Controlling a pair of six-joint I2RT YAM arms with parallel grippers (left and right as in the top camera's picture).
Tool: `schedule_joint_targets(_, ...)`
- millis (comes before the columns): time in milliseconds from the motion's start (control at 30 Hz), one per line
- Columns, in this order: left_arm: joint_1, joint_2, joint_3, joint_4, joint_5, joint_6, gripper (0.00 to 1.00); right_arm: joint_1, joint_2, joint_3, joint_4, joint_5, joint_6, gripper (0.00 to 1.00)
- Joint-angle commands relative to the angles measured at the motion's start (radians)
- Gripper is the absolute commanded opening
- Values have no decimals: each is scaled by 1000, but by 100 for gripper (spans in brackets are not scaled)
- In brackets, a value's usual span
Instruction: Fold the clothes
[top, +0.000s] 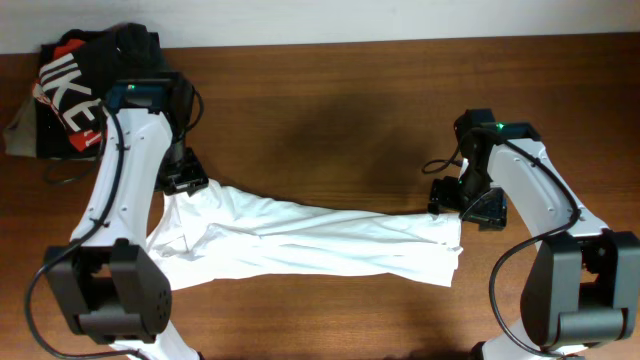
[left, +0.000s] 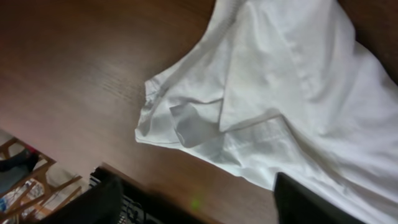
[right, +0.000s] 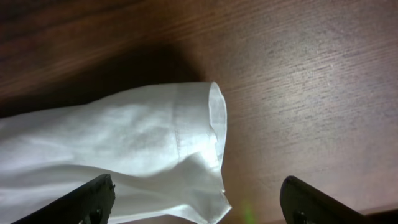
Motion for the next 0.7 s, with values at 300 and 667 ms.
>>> schedule_joint_targets(300, -50, 48, -478, 534, 289, 93, 1, 39, -2, -259, 263, -221, -113, 4)
schedule_joint_targets(667, 237, 49, -668, 681, 184, -65, 1, -121, -2, -260, 363, -85, 19, 4)
